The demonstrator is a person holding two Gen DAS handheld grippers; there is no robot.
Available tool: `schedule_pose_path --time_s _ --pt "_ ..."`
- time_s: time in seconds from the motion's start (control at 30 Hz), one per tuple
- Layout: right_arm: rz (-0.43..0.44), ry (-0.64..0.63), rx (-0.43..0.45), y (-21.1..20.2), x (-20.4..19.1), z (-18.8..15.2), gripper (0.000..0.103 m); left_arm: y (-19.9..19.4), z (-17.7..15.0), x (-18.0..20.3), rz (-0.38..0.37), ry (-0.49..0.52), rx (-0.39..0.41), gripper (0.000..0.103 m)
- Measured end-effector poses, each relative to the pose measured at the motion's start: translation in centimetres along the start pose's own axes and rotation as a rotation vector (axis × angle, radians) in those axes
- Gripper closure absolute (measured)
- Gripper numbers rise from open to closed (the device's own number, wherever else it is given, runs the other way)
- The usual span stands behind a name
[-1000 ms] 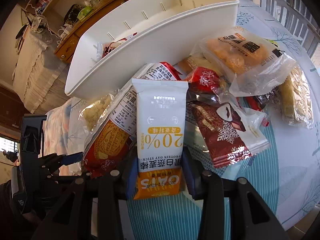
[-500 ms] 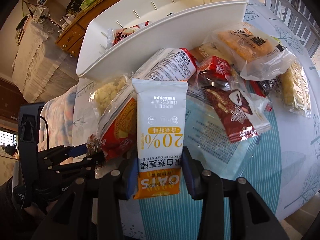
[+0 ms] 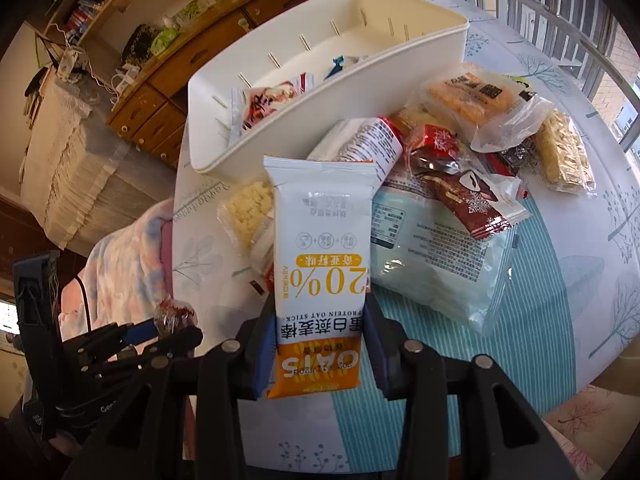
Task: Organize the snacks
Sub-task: 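Carry the nut bag with the left tool while the right tool carries the OATS bar over the tray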
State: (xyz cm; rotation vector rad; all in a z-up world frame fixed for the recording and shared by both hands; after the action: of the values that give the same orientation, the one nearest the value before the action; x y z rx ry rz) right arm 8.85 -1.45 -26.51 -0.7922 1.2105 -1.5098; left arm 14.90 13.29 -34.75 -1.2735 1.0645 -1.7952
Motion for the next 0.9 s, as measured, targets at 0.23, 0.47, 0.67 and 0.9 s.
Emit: schedule_pose_path --time_s 0.23,0.47,0.67,0.9 --pt "0.012 0.022 0.058 -2.3 -1.1 1.7 0.063 -3.8 1.8 2.4 -0.083 0.009 0.063 0.057" --pt "0.036 0.013 0.111 -4.4 -2.0 4.7 0.063 -7.0 4.9 4.8 -0.136 0.021 0.145 0.057" --pt "0.062 -0.027 0.154 -5.9 -3.0 7.9 0.063 -9.4 8.6 6.8 -0.150 0.030 0.225 0.057" --pt "0.092 -0.076 0.206 -6.8 -3.5 12.6 0.063 -11.0 13.3 8.4 -0.150 0.011 0.317 0.057"
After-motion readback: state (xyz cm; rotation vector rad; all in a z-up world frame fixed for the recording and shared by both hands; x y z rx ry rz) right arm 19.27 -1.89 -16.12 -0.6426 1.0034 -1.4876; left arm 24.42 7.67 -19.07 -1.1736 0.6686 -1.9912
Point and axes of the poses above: each gripper's, at about its wrist camera, not at the fingertips, and y roughly the way its jaws point, x to its right, z to its top, the point moved 9 cm from there along y, roughly the way its jaws point, and after that the axes turned 13 degrees about -z, right-handed, at the moved point
